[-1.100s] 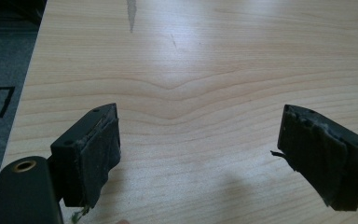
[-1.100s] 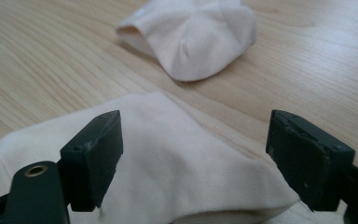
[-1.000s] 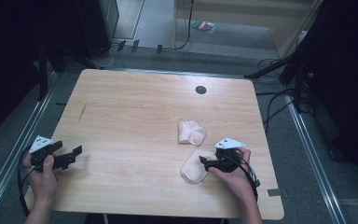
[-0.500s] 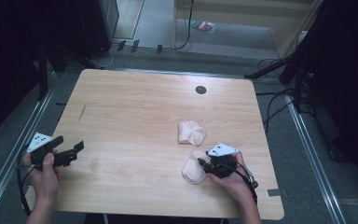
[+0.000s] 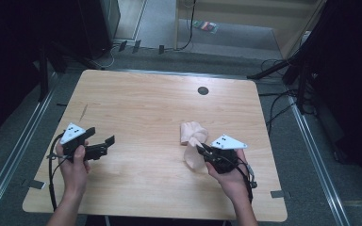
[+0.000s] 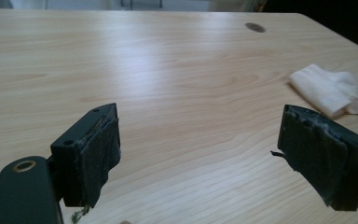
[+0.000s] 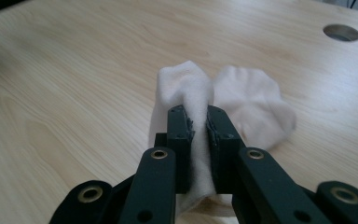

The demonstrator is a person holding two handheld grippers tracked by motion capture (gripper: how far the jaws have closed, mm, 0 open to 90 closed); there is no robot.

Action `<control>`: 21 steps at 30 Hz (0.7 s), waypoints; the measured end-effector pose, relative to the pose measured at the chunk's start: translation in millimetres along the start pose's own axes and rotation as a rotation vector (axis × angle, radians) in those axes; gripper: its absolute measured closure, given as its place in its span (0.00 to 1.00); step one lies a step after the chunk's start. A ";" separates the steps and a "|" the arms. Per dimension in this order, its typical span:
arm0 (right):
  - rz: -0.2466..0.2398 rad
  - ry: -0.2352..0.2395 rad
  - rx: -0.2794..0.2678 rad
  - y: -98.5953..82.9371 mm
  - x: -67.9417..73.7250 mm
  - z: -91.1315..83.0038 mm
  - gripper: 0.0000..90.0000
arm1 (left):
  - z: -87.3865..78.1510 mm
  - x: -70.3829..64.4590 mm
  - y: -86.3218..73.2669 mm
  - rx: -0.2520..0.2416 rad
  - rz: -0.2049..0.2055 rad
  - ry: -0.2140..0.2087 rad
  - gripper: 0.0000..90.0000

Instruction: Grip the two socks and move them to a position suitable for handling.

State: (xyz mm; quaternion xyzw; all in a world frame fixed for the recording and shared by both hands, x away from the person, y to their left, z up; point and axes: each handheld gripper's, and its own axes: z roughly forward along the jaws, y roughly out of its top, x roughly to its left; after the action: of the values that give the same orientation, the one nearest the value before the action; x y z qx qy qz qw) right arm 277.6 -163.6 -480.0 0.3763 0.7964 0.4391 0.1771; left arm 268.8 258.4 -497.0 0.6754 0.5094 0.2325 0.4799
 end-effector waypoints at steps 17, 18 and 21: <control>0.188 0.137 -0.066 11.6 80.9 32.0 0.91 | -0.3 -44.7 -21.3 0.024 0.079 -0.214 0.14; 0.197 0.141 -0.059 8.2 83.6 36.8 0.91 | 1.5 -44.5 -25.0 0.038 0.082 -0.215 0.14; 0.247 0.139 -0.007 -9.1 90.4 57.1 0.90 | 9.7 -46.6 -37.6 0.084 0.079 -0.235 0.14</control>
State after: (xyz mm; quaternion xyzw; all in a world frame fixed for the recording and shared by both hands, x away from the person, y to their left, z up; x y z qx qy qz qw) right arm 249.3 -66.0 -514.8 0.4394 0.7529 0.4853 0.0677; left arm 241.7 212.7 -526.3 0.7369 0.4318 0.1489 0.4983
